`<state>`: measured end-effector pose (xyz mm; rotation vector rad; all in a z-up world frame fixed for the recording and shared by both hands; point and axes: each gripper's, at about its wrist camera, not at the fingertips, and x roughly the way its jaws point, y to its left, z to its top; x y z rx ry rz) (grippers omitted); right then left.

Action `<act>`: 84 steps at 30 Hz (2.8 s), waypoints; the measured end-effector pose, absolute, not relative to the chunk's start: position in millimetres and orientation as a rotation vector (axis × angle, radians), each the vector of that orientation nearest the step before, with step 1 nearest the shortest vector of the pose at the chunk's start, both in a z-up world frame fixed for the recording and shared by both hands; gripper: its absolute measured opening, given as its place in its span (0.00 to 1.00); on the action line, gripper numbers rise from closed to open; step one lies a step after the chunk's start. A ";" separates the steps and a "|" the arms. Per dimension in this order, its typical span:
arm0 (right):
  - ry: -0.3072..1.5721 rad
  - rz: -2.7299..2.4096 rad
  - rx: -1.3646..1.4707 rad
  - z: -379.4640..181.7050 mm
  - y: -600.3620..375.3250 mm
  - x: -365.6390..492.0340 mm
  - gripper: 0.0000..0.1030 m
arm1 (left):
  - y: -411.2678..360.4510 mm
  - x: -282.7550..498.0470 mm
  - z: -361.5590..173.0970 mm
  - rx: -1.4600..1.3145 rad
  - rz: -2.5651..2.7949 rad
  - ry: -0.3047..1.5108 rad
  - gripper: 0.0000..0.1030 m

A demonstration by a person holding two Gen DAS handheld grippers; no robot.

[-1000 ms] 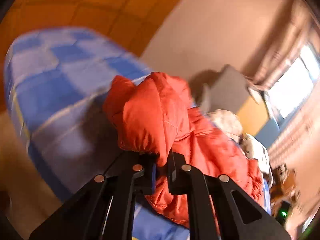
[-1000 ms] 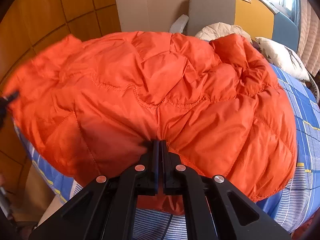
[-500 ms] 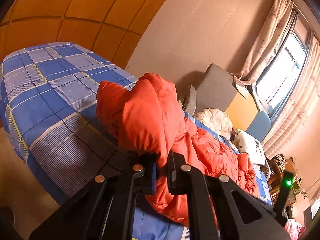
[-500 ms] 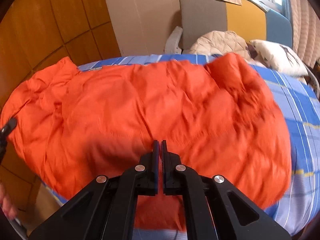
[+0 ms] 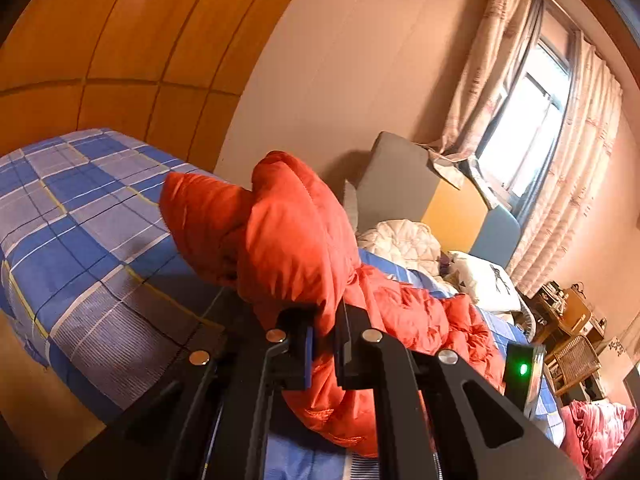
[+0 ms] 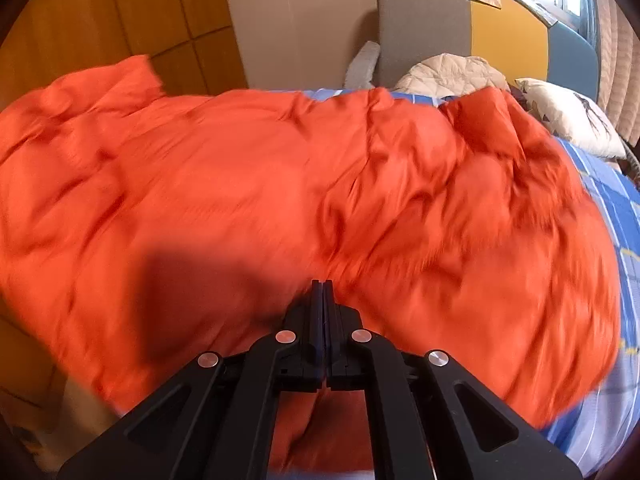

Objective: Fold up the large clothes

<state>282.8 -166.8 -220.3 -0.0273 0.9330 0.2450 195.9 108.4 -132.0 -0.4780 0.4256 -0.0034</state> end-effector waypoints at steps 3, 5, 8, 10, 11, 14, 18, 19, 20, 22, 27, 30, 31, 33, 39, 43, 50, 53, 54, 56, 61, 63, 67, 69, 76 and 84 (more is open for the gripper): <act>0.956 0.233 -0.037 -237.5 -161.9 280.8 0.01 | 95.2 193.7 -127.0 -0.465 -0.036 0.411 0.06; 0.965 0.224 -0.038 -241.4 -160.1 284.5 0.01 | 84.9 191.8 -121.7 -0.433 -0.060 0.400 0.06; 0.977 0.238 -0.039 -237.2 -162.9 282.3 0.01 | 70.6 189.3 -112.1 -0.396 -0.093 0.384 0.06; 0.978 0.247 0.018 -232.4 -173.4 281.1 0.01 | 61.9 189.5 -106.1 -0.380 -0.114 0.376 0.06; 0.975 0.245 0.054 -229.2 -180.8 277.1 0.01 | 58.2 189.2 -104.1 -0.375 -0.123 0.373 0.06; 0.950 0.212 0.041 -221.4 -194.3 259.0 0.01 | 46.1 188.0 -98.7 -0.352 -0.142 0.367 0.06; 0.913 0.123 -0.095 -214.9 -207.0 228.6 0.01 | 33.5 185.0 -94.8 -0.312 -0.165 0.351 0.06; 0.903 0.110 -0.115 -215.1 -209.0 224.4 0.01 | 32.0 184.8 -93.7 -0.307 -0.168 0.347 0.06; 0.890 0.100 -0.123 -214.5 -211.3 220.8 0.01 | 28.4 183.9 -92.8 -0.297 -0.174 0.343 0.06; 0.834 0.108 -0.080 -202.8 -219.8 208.8 0.01 | 23.3 182.8 -89.5 -0.267 -0.177 0.337 0.06; 0.746 -0.021 -0.194 -177.2 -240.4 227.1 0.01 | 26.3 185.2 -82.2 -0.252 -0.176 0.341 0.06; 0.809 -0.109 -0.224 -191.9 -263.7 260.5 0.01 | 26.6 187.8 -80.2 -0.252 -0.178 0.348 0.06; 0.841 -0.110 -0.204 -200.1 -272.7 269.8 0.01 | 24.3 188.8 -79.4 -0.246 -0.184 0.348 0.06; 0.894 -0.083 -0.181 -216.2 -278.6 282.4 0.01 | 16.1 188.6 -76.8 -0.224 -0.207 0.345 0.07; 0.907 -0.094 -0.153 -233.9 -278.4 288.2 0.01 | -15.2 194.8 -70.0 -0.166 -0.293 0.346 0.07; 0.897 -0.096 -0.130 -234.7 -275.5 275.7 0.01 | -45.0 197.5 -70.0 -0.116 -0.361 0.355 0.07; 0.872 -0.128 -0.236 -231.8 -266.6 259.8 0.01 | -78.7 208.2 -85.3 -0.102 -0.430 0.411 0.07; 0.851 -0.179 -0.342 -232.0 -255.4 247.8 0.01 | -88.4 212.2 -92.1 -0.078 -0.445 0.415 0.07; 0.842 -0.195 -0.380 -233.0 -251.5 243.9 0.01 | -90.6 214.0 -94.2 -0.074 -0.447 0.417 0.07; 0.828 -0.212 -0.413 -232.6 -251.4 240.7 0.01 | -93.4 216.3 -98.9 -0.075 -0.453 0.426 0.07; 0.827 -0.201 -0.383 -227.9 -266.1 234.7 0.01 | -102.6 222.9 -110.3 -0.059 -0.465 0.449 0.07; 0.824 -0.188 -0.343 -222.8 -277.1 230.5 0.01 | -107.1 225.7 -114.1 -0.047 -0.469 0.456 0.07; 0.823 -0.175 -0.285 -213.8 -292.3 227.5 0.01 | -116.8 234.7 -125.1 -0.049 -0.490 0.484 0.07; 0.824 -0.171 -0.280 -212.7 -293.5 227.0 0.01 | -124.3 238.0 -131.0 -0.040 -0.498 0.499 0.07; 0.837 -0.156 -0.182 -208.8 -310.4 230.8 0.01 | -141.9 241.0 -153.2 -0.012 -0.525 0.536 0.07; 0.762 -0.165 -0.125 -180.4 -321.7 227.7 0.01 | -151.6 238.2 -181.9 -0.005 -0.507 0.557 0.07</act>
